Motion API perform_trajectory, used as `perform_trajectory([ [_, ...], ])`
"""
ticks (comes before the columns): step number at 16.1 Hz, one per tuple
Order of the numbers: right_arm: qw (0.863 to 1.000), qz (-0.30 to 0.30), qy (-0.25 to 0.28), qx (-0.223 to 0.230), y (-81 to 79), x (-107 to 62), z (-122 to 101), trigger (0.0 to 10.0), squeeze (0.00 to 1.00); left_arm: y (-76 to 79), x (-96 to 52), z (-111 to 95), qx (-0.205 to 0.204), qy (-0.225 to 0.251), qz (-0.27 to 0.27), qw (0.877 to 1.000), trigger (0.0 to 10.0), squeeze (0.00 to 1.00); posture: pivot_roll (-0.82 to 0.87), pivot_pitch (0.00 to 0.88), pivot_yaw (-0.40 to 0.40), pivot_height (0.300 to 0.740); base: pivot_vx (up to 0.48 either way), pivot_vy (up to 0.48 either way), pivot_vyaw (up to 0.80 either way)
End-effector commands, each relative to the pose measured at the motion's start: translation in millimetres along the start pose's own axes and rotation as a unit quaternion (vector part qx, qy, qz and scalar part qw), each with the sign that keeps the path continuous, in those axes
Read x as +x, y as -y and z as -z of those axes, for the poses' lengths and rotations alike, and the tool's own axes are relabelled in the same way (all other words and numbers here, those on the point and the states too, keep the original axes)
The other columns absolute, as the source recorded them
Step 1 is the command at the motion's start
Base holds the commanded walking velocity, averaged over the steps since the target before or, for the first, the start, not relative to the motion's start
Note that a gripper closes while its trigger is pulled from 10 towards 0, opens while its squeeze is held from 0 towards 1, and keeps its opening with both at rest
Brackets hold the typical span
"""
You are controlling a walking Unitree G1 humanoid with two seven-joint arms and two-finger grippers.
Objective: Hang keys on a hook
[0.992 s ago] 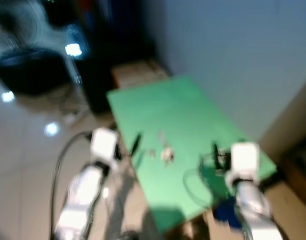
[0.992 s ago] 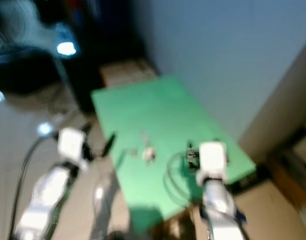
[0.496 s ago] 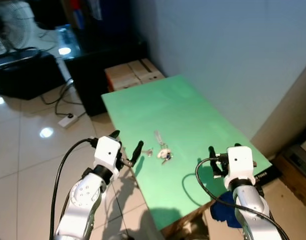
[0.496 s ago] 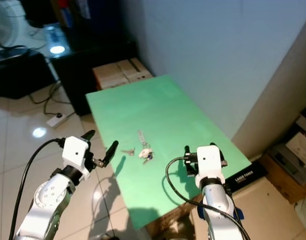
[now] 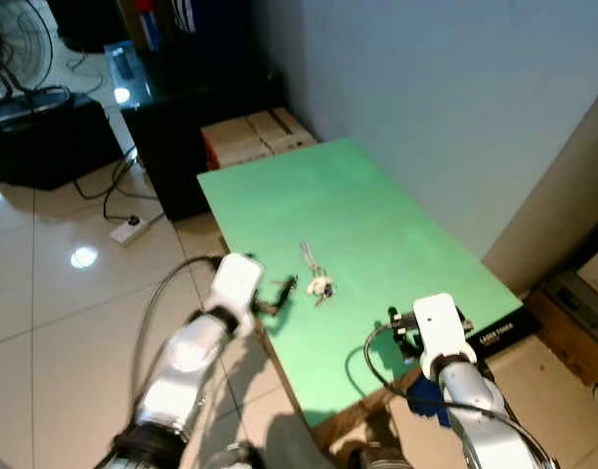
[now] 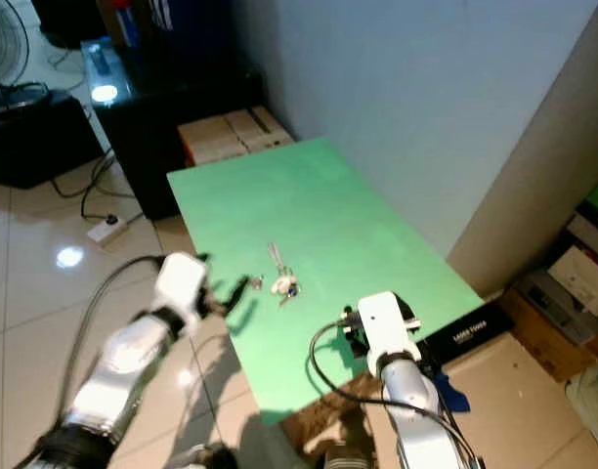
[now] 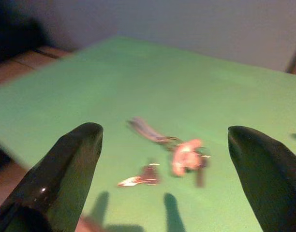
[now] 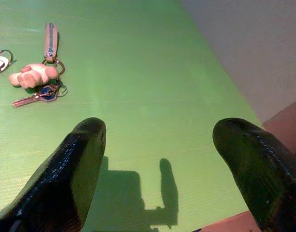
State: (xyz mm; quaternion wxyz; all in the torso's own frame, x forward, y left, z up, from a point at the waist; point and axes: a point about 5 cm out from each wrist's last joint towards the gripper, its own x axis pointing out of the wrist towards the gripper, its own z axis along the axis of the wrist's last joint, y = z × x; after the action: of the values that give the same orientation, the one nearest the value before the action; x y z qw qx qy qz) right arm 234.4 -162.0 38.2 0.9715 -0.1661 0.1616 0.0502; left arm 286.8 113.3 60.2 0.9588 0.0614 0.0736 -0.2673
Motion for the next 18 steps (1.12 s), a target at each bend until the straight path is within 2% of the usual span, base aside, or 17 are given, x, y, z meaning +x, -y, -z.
perform_trajectory([
  [1, 1.000, 0.003, -0.006, -0.001, 1.0, -0.9, 1, 10.0, 0.00, 9.2, 6.1, 5, -0.015, -0.014, 0.031, 0.999, 10.0, 0.00, -0.16, 0.121, 0.035, 0.740, 0.000, 0.000, 0.00],
  [3, 1.000, 0.005, -0.005, -0.005, 2.3, -6.6, 1, 10.0, 0.00, 22.7, 26.3, 4, -0.025, -0.030, 0.058, 0.998, 10.0, 0.00, -0.19, 0.146, 0.057, 0.740, 0.000, 0.000, 0.00],
  [5, 1.000, 0.007, -0.006, -0.009, 2.8, -12.3, 3, 10.0, 0.00, 29.5, 37.9, 1, -0.021, -0.033, 0.070, 0.997, 10.0, 0.00, -0.21, 0.158, 0.068, 0.740, 0.000, 0.000, 0.00],
  [6, 1.000, 0.013, -0.005, -0.013, 3.6, -18.8, 4, 10.0, 0.00, 32.2, 47.1, 0, 0.021, -0.045, 0.051, 0.997, 10.0, 0.00, -0.22, 0.175, 0.084, 0.740, 0.000, 0.000, 0.00],
  [10, 1.000, 0.023, 0.001, -0.011, 5.2, -29.2, -2, 10.0, 0.00, 35.6, 57.3, 6, 0.036, -0.084, 0.008, 0.996, 10.0, 0.00, -0.26, 0.223, 0.114, 0.740, 0.000, 0.000, 0.00],
  [12, 1.000, 0.027, -0.002, -0.011, 4.9, -35.0, -3, 10.0, 0.00, 28.2, 58.7, 9, 0.047, -0.102, -0.049, 0.992, 10.0, 0.00, -0.28, 0.251, 0.124, 0.740, 0.000, 0.000, 0.00],
  [13, 1.000, 0.023, -0.002, -0.010, 3.8, -37.4, -4, 10.0, 0.00, 22.9, 58.6, 9, 0.028, -0.106, -0.075, 0.991, 10.0, 0.00, -0.29, 0.269, 0.131, 0.740, 0.000, 0.000, 0.00],
  [15, 0.999, -0.024, 0.035, -0.005, -3.4, -43.3, -19, 10.0, 0.00, 3.8, 56.7, 6, 0.009, -0.107, -0.140, 0.984, 10.0, 0.00, -0.29, 0.290, 0.140, 0.740, 0.000, 0.000, 0.00],
  [17, 0.998, -0.048, 0.043, -0.011, -6.6, -46.2, -24, 10.0, 0.00, -4.1, 55.7, 5, -0.007, -0.106, -0.164, 0.981, 10.0, 0.00, -0.29, 0.302, 0.145, 0.740, 0.000, 0.000, 0.00],
  [18, 0.998, -0.054, 0.040, -0.017, -8.7, -47.2, -23, 10.0, 0.00, -4.1, 55.8, 5, -0.013, -0.106, -0.156, 0.982, 10.0, 0.00, -0.29, 0.303, 0.148, 0.740, 0.000, 0.000, 0.00],
])
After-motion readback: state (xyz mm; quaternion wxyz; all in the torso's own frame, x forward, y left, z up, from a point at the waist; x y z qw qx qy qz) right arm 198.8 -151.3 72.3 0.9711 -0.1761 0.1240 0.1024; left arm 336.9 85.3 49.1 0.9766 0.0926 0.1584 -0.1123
